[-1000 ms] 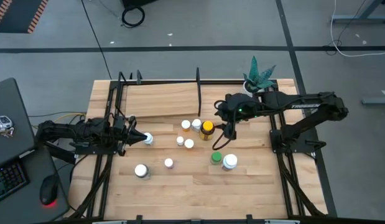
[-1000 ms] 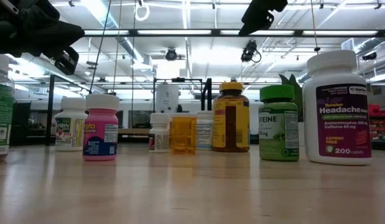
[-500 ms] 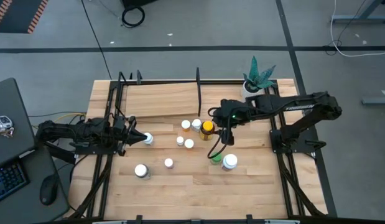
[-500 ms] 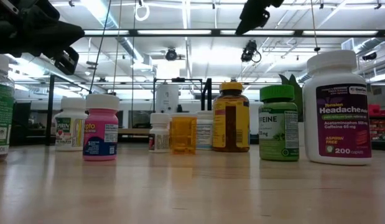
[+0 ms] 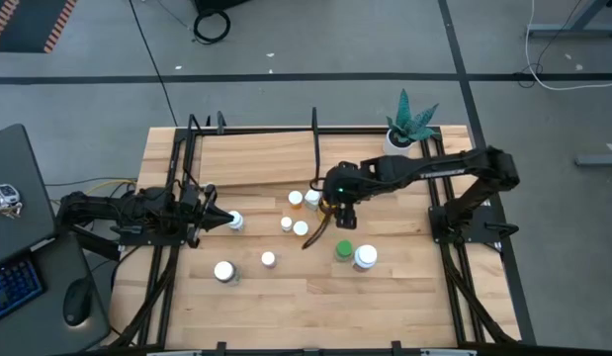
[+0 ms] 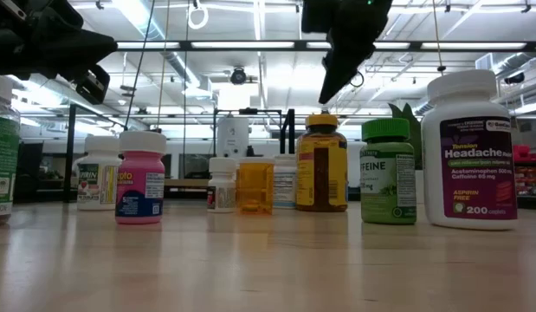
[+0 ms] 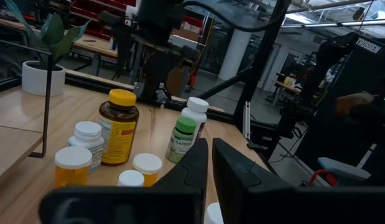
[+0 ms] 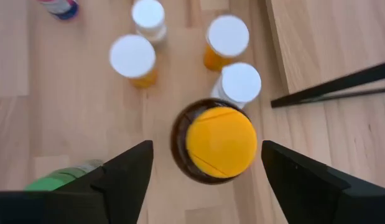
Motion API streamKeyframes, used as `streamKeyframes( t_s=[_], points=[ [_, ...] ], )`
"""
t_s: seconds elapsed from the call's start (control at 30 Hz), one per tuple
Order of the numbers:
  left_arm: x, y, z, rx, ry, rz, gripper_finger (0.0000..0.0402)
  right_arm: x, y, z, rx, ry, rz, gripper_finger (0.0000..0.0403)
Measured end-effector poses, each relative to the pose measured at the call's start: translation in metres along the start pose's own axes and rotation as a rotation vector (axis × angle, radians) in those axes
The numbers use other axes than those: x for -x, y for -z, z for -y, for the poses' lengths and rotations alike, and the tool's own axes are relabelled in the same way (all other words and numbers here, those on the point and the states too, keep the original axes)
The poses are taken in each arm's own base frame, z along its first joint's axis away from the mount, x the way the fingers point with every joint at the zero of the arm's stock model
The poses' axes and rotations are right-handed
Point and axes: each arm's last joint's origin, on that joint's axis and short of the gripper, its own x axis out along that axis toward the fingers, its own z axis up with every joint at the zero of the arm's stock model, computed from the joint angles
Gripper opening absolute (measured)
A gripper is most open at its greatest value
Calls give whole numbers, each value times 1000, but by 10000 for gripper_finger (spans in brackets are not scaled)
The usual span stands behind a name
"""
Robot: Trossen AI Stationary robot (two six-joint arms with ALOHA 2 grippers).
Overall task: Pick and place medicine bottles onto shelf by color
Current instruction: Put the yellow pill bottle on the shelf
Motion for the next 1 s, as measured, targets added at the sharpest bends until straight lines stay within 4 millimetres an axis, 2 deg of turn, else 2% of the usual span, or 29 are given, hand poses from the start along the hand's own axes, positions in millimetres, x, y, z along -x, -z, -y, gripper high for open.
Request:
streamKeyframes(
  t_s=[0.2,0.4,0.73,1.0],
  points=[
    [0,0,0,0,0,0,38,-11,-1,8,-16,8,-27,341],
    [0,0,0,0,0,-2,34,-23,-2,10,-4,-16,-46,342],
    [0,0,0,0,0,-2,32,-37,-2,18,-30,-20,-54,299],
    [0,0,0,0,0,-1,37,-37,0,20,-32,-22,-61,248]
  ],
)
